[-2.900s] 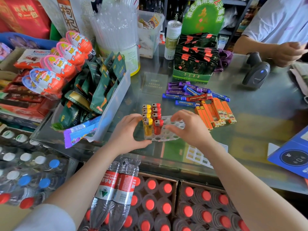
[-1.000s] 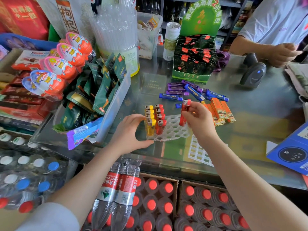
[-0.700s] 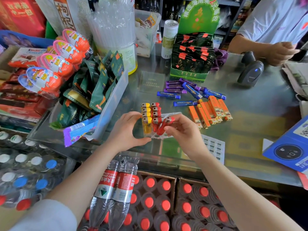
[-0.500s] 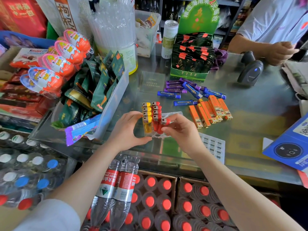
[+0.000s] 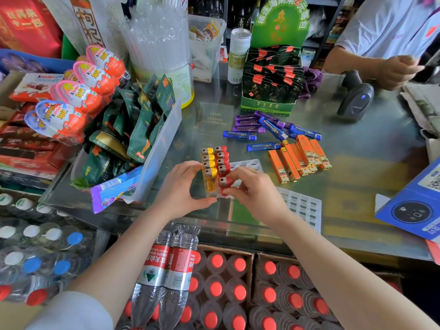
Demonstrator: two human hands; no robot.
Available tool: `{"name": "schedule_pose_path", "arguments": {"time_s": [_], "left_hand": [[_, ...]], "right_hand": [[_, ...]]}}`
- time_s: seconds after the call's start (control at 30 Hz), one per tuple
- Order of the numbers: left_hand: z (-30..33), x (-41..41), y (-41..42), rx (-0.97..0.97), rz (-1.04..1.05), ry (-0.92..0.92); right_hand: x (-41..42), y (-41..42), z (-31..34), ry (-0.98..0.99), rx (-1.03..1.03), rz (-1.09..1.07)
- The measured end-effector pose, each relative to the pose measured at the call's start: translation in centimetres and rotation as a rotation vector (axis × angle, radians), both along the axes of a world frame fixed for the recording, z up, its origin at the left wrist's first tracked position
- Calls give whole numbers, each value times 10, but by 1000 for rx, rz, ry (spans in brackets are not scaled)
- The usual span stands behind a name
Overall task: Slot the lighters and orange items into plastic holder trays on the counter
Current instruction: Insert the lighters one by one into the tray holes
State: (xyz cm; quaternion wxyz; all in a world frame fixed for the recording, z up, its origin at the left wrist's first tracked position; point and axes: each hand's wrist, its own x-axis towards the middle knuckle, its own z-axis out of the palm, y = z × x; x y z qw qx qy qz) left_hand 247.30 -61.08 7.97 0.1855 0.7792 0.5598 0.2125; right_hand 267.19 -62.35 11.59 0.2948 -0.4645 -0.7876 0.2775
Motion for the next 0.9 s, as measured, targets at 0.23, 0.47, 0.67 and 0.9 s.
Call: {"name": "schedule_pose_path", "arguments": {"time_s": [0.23,0.47,0.67,0.9], "left_hand": [[2,1,0,-11,17,4],[2,1,0,-17,27,-13],[2,0,0,-21,26,-16],[3,-1,1,-29,11,-16]], "right_hand": [[5,11,3,-155,-27,14],[38,56,3,-169,68,-171],[41,100,-8,-604,39,-276],[26,110,-5,-543,-23,-65]]}}
